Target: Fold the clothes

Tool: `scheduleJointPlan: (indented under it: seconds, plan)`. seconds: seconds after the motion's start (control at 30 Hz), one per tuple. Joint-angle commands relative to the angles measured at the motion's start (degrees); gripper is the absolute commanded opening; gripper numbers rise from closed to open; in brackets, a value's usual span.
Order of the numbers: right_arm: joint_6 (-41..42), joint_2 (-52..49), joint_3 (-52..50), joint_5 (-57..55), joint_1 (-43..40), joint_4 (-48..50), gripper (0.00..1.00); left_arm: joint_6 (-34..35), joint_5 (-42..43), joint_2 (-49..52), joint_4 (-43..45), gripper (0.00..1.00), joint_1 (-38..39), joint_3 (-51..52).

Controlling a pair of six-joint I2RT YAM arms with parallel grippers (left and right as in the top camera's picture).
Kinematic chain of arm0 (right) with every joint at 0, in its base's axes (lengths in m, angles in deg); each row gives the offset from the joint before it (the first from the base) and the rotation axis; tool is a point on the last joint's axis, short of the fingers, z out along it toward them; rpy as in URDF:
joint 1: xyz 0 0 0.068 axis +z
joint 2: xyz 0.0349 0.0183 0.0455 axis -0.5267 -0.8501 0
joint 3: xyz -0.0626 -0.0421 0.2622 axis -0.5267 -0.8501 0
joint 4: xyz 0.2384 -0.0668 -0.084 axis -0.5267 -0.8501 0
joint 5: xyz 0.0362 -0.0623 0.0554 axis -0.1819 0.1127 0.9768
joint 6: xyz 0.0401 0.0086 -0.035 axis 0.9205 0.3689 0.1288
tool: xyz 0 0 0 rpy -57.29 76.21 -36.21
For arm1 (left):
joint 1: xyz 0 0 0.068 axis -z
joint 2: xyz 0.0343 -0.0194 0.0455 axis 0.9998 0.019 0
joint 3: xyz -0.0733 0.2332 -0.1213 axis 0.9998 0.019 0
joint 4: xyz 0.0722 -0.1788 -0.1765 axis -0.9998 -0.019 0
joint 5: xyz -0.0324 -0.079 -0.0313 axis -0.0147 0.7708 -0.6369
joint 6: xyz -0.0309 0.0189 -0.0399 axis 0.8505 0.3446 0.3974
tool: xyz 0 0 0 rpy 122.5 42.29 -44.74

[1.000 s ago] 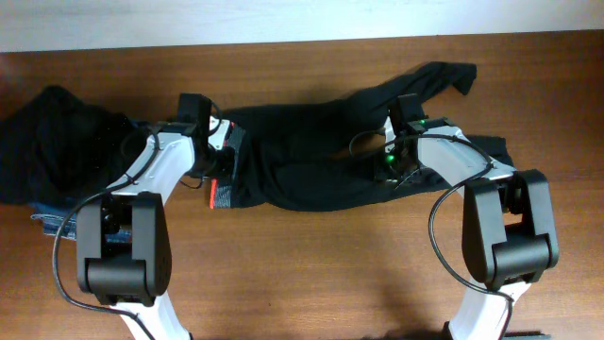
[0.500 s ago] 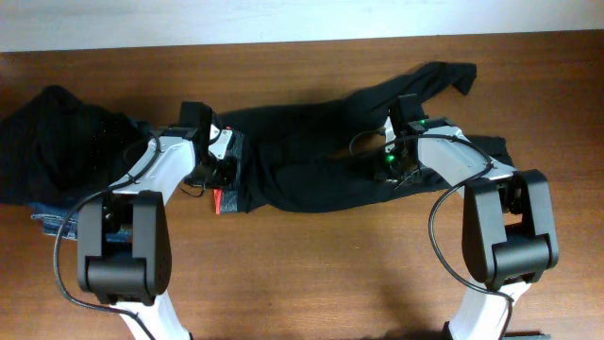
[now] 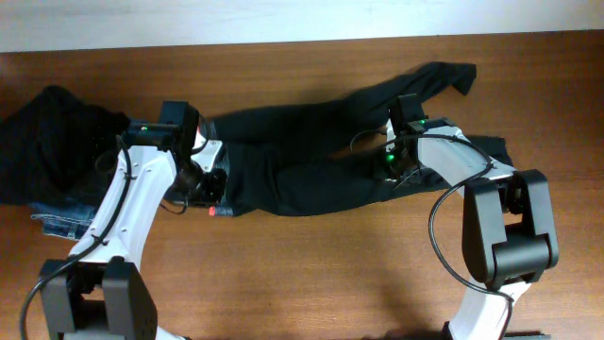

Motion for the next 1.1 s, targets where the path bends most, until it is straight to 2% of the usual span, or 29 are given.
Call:
scheduleJointPlan:
  seconds: [0.0,0.1,0.2,0.33,0.43,0.53,0.6,0.63,0.77,0.83,0.97,1.07]
  plan:
    - [0.55,-1.86,-1.70,-0.74,0.26,0.57,0.29,0.79,0.81,-0.17,-3.65,0.01,-0.13,-0.04]
    - [0.52,-1.86,-1.70,-0.74,0.26,0.59,0.28,1.27,0.83,-0.17,-5.99,0.04,-0.13,-0.04]
    - [0.52,-1.86,-1.70,-0.74,0.26,0.57,0.29,1.25,0.81,-0.17,-8.07,0.22,-0.13,-0.04]
    - [0.52,-1.86,-1.70,-0.74,0.26,0.55,0.28,1.22,0.72,-0.20,-9.88,0.33,-0.13,-0.04]
    - [0.52,-1.86,-1.70,-0.74,0.26,0.55,0.29,1.22,0.55,-0.20,-9.66,0.37,-0.15,-0.04]
    - [0.52,-1.86,-1.70,-0.74,0.26,0.57,0.29,1.20,-0.28,-0.20,-6.16,0.37,-0.17,-0.04]
    - [0.52,-1.86,-1.70,-0.76,0.26,0.59,0.29,1.18,-1.46,-0.20,-0.31,0.38,-0.15,-0.02]
    - [0.55,-1.86,-1.70,-0.76,0.26,0.61,0.29,1.16,-1.86,-0.13,6.34,0.38,-0.13,0.31]
    - [0.55,-1.86,-1.70,-0.74,0.26,0.57,0.29,1.29,-1.86,0.76,20.17,0.25,-0.13,2.67]
    - [0.55,-1.86,-1.70,-0.74,0.26,0.42,0.29,3.30,-1.84,2.32,24.13,0.24,-0.13,3.43]
    - [0.55,-1.86,-1.68,-0.72,0.26,0.28,0.29,3.06,-1.40,8.15,30.56,0.21,-0.07,4.09]
    - [0.52,-1.86,-1.68,-0.72,0.26,0.28,0.29,2.93,-1.36,12.94,33.57,0.16,-0.07,4.09]
